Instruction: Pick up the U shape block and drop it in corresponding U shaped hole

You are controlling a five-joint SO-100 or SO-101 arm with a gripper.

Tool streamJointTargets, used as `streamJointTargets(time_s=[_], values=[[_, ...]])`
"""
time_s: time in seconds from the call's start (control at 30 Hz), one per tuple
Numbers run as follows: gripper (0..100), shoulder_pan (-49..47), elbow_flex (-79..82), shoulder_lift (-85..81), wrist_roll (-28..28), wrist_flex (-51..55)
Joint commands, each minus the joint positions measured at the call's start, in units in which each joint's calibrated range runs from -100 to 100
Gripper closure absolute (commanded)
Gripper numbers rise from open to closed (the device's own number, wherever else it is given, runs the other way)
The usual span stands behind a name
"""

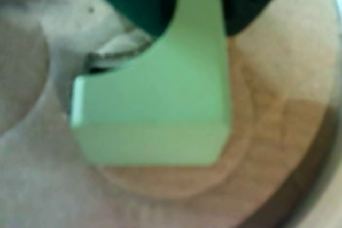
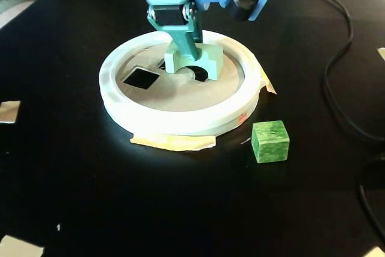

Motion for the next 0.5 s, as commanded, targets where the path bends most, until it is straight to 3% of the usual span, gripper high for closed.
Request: streamJointTargets(time_s=[0.0, 0.47], values=[[90, -3.26, 0.72, -0.8, -2.15, -0.73], [88, -3.01, 2.18, -0.98, -1.86, -2.03]])
